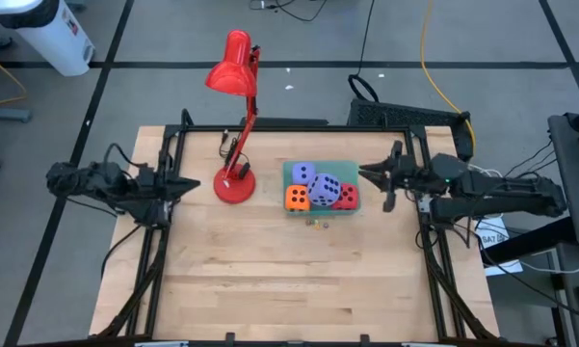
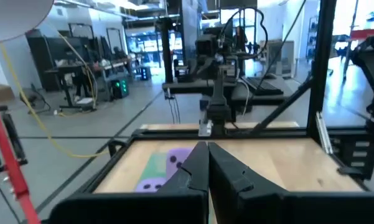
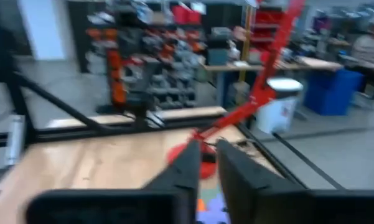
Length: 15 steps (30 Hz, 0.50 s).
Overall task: Pick & Place Dice
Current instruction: Put the small violet dice into the bin
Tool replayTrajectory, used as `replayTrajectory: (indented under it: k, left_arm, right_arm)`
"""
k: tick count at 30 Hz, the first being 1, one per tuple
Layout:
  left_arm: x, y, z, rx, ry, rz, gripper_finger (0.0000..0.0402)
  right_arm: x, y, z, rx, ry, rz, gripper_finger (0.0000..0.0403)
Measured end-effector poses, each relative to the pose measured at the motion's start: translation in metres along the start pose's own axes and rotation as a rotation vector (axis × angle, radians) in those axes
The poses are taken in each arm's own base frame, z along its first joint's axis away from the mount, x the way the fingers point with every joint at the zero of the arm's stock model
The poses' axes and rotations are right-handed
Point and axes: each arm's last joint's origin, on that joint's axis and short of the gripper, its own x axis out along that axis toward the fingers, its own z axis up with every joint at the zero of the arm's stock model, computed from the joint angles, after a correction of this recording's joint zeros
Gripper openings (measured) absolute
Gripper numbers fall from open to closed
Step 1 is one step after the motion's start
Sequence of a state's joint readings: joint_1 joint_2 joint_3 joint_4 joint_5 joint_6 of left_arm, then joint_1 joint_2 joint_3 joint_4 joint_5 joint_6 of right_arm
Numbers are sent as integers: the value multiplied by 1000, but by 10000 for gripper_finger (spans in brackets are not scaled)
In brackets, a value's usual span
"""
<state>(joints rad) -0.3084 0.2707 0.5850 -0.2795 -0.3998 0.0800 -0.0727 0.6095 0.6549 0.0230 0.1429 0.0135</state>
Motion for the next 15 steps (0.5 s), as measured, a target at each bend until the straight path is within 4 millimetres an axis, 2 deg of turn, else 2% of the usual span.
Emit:
replayTrajectory:
  k: [2,7,11,15]
  left_arm:
    - [0,-1,-5,8,29,-1,1]
    - [13,-9,-39,26,76,-4,1]
    - [21,-14,-68,57,113,-1,1]
    - [21,-13,-78,68,128,72,1]
  right_arm:
    - [-5,0,-8,5,-33,47,13]
    - [-5,3,-43,63,-71,87,17]
    - [-5,5,-75,62,-110,106,3]
    - [-8,3,-98,48,-128,97,5]
